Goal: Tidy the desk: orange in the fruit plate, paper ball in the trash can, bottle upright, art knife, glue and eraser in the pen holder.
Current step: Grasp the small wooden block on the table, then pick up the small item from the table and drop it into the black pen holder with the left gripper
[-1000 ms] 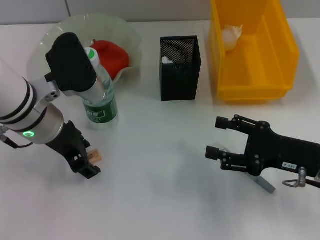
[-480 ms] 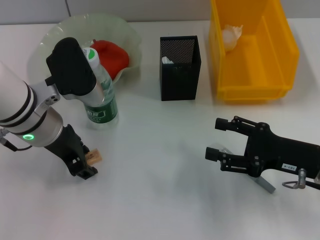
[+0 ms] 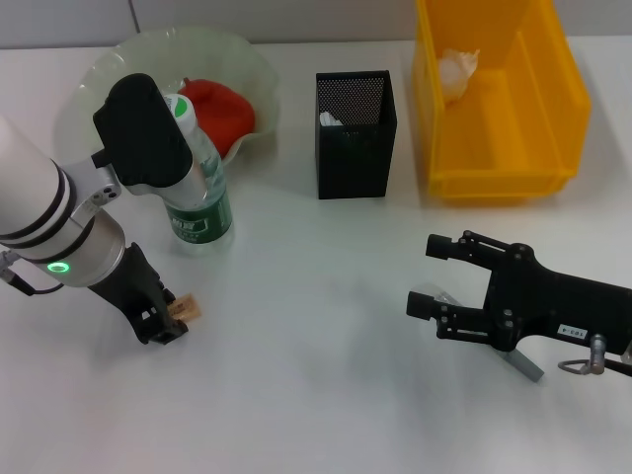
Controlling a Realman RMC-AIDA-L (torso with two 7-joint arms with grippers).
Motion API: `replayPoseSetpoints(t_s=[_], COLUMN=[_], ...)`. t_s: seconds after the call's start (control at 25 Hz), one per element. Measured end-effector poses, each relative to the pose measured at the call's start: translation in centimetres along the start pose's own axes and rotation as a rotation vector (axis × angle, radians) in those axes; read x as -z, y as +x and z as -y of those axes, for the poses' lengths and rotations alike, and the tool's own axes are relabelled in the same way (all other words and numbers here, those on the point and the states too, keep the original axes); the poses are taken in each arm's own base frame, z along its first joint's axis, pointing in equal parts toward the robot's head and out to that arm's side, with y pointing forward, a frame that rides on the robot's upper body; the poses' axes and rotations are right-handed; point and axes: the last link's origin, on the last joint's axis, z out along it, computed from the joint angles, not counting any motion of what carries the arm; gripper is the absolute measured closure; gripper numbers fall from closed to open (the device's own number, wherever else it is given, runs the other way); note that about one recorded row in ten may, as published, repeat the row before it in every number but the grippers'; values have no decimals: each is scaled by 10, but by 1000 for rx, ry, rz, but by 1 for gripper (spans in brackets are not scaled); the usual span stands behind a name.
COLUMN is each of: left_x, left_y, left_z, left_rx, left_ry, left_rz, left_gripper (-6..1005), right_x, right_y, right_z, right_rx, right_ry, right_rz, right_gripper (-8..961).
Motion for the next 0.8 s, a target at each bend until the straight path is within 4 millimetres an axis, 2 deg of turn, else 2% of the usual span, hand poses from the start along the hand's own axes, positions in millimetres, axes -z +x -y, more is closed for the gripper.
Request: replayPoseSetpoints(t_s=[0.2,0.4,0.56,0.72,0.8], left_x=[0,0,1,10,22], left_y=[0,1,2,11,20], left_z=[1,1,1,-4,-11], left_rx=[-2,-2,-3,-16,-38], left_ry=[6,7,7,-10,-33], left_rz=[1,0,-6,-68,-156], left_gripper=[622,706,723,723,723], right_x=[0,0,0,0,-1], right_y=[0,0,0,0,1], right_z=[0,0,1,3,3], right_rx=[-1,0,0,1,-2], right_ry=[3,4,7,16,19], right_rz=[2,3,3,-3,-9], right_gripper=[120,121,121,121,121])
